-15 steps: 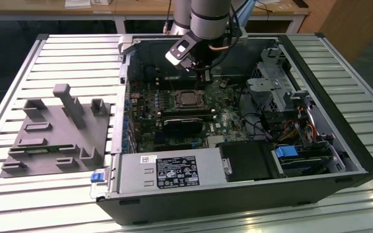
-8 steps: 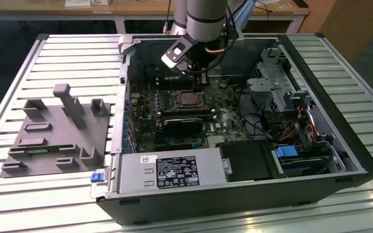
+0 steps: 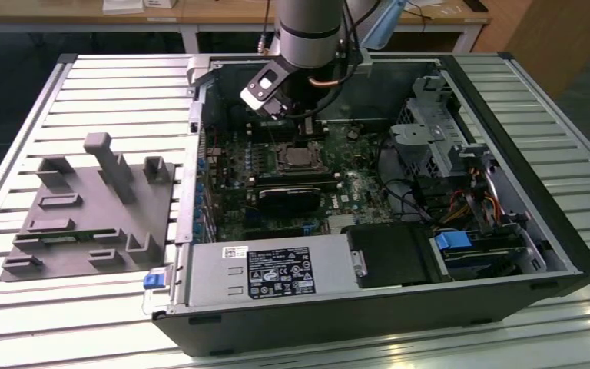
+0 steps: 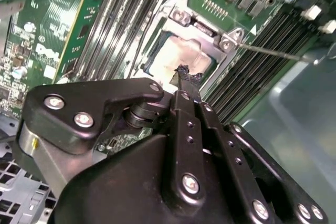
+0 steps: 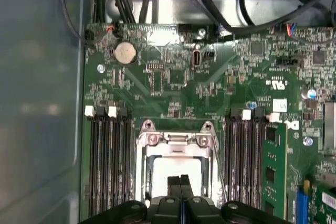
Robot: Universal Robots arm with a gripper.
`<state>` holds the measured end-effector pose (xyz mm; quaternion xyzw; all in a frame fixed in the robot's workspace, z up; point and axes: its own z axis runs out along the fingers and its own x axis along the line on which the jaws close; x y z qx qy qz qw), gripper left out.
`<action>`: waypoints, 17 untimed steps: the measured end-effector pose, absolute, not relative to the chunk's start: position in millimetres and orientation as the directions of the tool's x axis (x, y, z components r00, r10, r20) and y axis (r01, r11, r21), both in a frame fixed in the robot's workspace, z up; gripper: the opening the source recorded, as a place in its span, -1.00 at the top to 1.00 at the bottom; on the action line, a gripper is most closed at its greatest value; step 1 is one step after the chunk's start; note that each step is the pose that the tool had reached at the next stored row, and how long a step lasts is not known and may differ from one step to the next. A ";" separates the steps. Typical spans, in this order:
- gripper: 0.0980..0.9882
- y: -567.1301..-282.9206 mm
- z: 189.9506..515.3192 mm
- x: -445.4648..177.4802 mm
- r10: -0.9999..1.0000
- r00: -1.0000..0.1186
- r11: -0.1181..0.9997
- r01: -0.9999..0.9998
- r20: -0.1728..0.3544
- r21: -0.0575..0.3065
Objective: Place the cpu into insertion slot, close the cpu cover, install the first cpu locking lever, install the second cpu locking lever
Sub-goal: 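Close the cpu cover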
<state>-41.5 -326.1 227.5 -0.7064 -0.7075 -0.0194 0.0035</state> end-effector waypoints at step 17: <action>0.98 -326.0 227.0 -42.8 0.985 -0.171 0.170 0.985 0.032 0.023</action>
